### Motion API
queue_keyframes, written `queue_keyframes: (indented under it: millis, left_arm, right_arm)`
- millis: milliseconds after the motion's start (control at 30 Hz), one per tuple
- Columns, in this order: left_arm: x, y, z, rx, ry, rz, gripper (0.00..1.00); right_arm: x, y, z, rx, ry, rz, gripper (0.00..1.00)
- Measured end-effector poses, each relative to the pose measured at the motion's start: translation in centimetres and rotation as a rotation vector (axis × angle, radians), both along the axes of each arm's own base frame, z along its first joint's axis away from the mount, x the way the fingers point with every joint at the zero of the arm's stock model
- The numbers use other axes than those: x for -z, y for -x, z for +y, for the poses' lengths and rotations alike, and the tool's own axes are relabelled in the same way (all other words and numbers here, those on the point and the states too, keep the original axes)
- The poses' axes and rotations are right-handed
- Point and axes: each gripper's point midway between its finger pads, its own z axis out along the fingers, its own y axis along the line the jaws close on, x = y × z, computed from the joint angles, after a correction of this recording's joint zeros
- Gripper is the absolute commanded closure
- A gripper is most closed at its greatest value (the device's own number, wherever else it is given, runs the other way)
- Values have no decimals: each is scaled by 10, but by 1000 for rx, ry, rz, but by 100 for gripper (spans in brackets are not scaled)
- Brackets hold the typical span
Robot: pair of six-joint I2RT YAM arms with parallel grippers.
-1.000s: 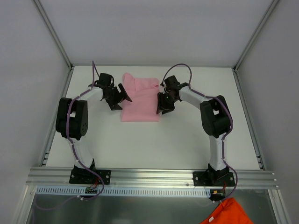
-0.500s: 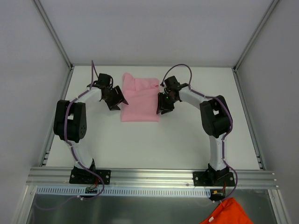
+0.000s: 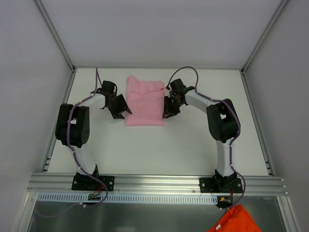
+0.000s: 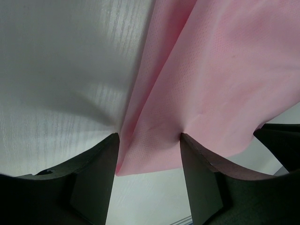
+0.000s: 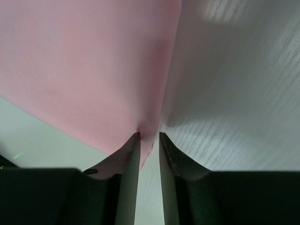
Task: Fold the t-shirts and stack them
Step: Fold the folded rectangular tshirt in 1/3 of the way
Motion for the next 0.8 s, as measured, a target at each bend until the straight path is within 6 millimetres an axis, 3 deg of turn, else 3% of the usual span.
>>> queue_keyframes:
  millis: [167, 267, 400, 800]
  left_arm:
    - [5, 6, -1, 0, 6, 17, 65]
    - [4, 6, -2, 1, 14, 18, 86]
    - [4, 5, -2, 1, 17, 13, 100]
    - [3, 6, -2, 1, 18, 5, 100]
  right_arm:
    - [2, 2, 1, -2, -7, 6, 99]
    - [6, 6, -1, -1, -4, 19, 99]
    - [8, 9, 0, -6, -3, 28, 99]
    - [12, 27, 15, -81, 6, 17, 99]
